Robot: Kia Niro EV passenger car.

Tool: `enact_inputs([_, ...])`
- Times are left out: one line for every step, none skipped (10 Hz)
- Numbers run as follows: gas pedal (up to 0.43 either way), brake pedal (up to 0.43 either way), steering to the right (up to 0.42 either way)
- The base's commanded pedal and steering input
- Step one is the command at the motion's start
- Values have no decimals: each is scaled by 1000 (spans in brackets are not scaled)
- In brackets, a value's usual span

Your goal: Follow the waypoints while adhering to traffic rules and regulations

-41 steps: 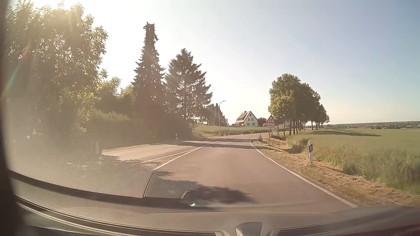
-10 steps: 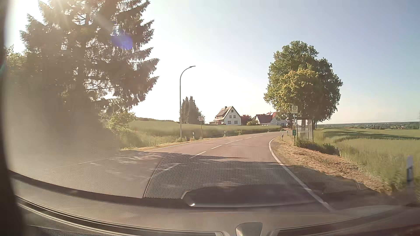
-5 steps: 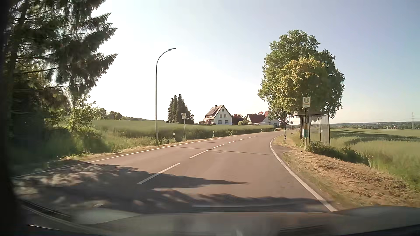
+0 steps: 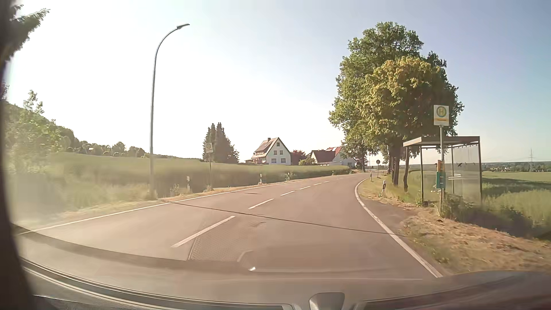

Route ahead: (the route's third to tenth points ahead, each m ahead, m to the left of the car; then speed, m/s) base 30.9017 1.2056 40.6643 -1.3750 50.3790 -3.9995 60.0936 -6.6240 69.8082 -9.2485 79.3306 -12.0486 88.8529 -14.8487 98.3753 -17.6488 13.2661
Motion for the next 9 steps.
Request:
enact_inputs([280,6,31])
enact_inputs([280,6,31])
enact_inputs([280,6,31])
enact_inputs([280,6,31])
enact_inputs([280,6,31])
enact_inputs([268,6,31])
enact_inputs([268,6,31])
enact_inputs([268,6,33])
enact_inputs([268,6,34])
